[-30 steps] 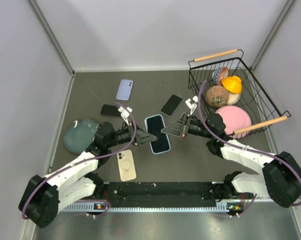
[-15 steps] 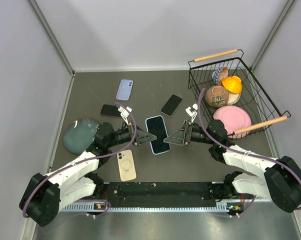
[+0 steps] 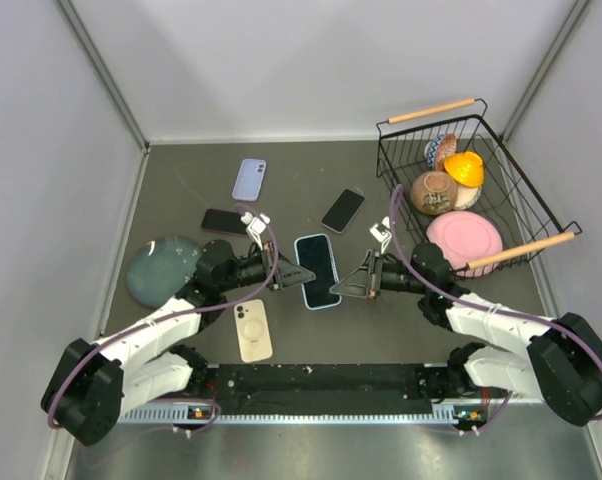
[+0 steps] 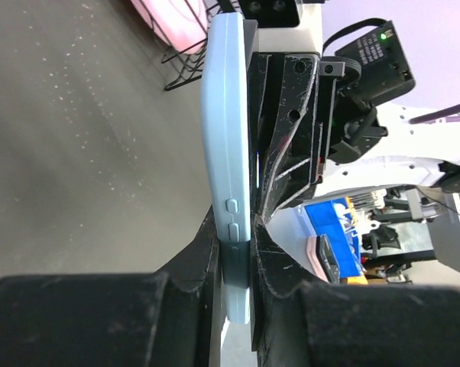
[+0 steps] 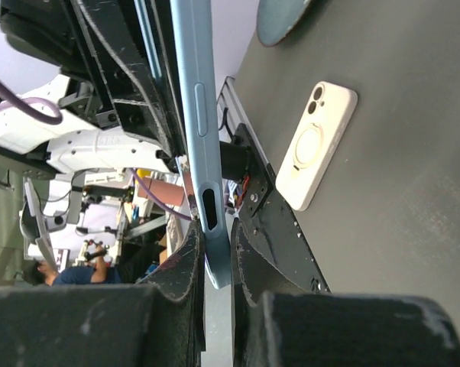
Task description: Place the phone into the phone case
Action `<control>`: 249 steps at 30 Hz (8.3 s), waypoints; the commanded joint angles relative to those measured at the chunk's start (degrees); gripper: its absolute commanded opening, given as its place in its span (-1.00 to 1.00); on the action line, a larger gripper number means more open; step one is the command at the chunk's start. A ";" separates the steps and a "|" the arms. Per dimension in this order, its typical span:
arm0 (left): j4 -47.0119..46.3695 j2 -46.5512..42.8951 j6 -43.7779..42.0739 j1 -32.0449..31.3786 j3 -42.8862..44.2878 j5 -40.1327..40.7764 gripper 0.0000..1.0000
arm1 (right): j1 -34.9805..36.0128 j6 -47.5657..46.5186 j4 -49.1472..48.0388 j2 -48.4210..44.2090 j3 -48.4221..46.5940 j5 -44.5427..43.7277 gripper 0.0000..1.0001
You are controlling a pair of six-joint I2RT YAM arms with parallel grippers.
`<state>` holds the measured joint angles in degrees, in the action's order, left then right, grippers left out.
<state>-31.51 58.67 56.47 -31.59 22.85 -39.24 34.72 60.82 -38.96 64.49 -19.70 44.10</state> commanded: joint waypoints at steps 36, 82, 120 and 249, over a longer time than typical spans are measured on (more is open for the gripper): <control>10.66 -3.48 -14.71 0.13 4.21 -17.46 -1.00 | 1.23 -17.66 20.06 -4.45 -19.50 1.00 -0.65; 18.31 -2.78 -14.35 0.31 7.29 -1.98 -0.54 | 5.27 -7.73 15.05 -6.13 -7.98 -13.59 -1.00; 54.45 -6.64 -20.87 4.08 14.85 38.19 0.98 | 3.07 -18.72 40.44 10.84 -11.59 -30.82 -0.69; 32.48 5.49 -10.50 9.89 9.85 -1.63 -0.50 | 16.61 1.41 -14.92 16.81 -6.58 -16.05 -0.35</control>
<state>5.93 64.64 44.86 -22.04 33.52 -39.48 50.04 61.08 -47.90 80.84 -24.14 28.62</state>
